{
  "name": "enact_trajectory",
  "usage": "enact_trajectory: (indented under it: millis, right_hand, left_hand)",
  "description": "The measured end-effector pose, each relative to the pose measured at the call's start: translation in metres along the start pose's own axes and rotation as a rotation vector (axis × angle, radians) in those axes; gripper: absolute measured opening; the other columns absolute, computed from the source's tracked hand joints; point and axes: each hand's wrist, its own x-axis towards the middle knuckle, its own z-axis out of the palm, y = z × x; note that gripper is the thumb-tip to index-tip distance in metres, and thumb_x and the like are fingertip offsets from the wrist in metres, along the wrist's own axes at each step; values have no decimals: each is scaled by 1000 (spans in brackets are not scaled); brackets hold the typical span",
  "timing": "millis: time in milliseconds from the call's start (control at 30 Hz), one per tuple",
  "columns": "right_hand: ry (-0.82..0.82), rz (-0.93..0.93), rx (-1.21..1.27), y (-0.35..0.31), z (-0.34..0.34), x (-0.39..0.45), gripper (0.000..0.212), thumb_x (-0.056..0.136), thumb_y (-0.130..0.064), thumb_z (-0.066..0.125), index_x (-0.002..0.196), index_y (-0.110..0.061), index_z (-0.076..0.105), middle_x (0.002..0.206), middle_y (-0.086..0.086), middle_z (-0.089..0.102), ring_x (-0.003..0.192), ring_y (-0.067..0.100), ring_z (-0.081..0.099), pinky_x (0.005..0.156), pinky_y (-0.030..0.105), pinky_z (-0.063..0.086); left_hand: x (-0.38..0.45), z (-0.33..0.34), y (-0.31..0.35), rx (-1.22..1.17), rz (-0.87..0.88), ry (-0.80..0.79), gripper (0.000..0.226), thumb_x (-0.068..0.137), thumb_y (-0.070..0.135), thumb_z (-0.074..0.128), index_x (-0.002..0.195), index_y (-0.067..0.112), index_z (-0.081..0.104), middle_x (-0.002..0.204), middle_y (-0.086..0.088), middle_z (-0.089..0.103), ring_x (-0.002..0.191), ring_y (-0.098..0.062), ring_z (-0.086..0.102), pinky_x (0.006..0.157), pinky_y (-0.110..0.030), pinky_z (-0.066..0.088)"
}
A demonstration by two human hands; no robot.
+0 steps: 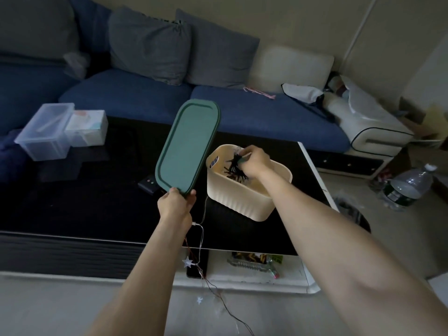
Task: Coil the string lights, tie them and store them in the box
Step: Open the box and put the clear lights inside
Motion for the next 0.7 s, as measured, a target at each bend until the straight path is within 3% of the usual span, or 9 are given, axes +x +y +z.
enact_trajectory:
  millis: [133, 233, 300, 400, 500, 700]
  right_hand:
    - [-173, -22, 0, 20, 17, 1, 14, 97, -21, 63, 111, -19, 66, 112, 2, 68, 108, 23, 63, 100, 38, 48]
    - [-307, -108, 90, 24, 13, -16, 20, 98, -38, 60, 97, -22, 71, 97, -4, 72, 97, 18, 65, 87, 31, 47]
    - [-342, -155, 89, 27, 7, -24, 25, 91, -46, 68, 99, -23, 72, 99, -8, 72, 95, 11, 65, 85, 27, 46]
    - [-411, -282, -125, 33, -4, -32, 33, 83, -31, 80, 114, -23, 72, 117, -7, 70, 106, 12, 63, 94, 27, 46]
    - [-373, -297, -281, 35, -17, -39, 38, 88, -13, 74, 125, -21, 69, 132, -2, 64, 119, 17, 60, 103, 32, 45]
    - [-288, -253, -347, 58, -41, -49, 29, 90, -10, 71, 118, -19, 73, 119, -2, 70, 106, 13, 63, 89, 26, 47]
  left_hand:
    - [5, 0, -2, 22, 16, -9, 22, 105, 10, 39, 86, 11, 50, 95, -11, 62, 63, -18, 56, 79, -35, 55]
    - [8, 1, -2, 48, 37, -2, 22, 106, 12, 38, 87, 13, 50, 92, -9, 62, 64, -17, 57, 74, -32, 55]
    - [8, 3, -3, 56, 42, 5, 22, 106, 12, 39, 86, 14, 48, 90, -9, 62, 64, -16, 57, 73, -32, 54]
    - [9, 3, -6, 68, 36, 10, 17, 105, 12, 39, 91, 12, 48, 91, -9, 62, 65, -16, 58, 73, -32, 54]
    - [10, 1, -7, 87, 32, 13, 11, 105, 12, 40, 99, 10, 48, 93, -10, 63, 63, -15, 58, 75, -32, 56]
    - [14, -1, -9, 164, 91, -2, 15, 105, 13, 39, 106, 6, 52, 91, -11, 64, 60, -16, 62, 66, -29, 56]
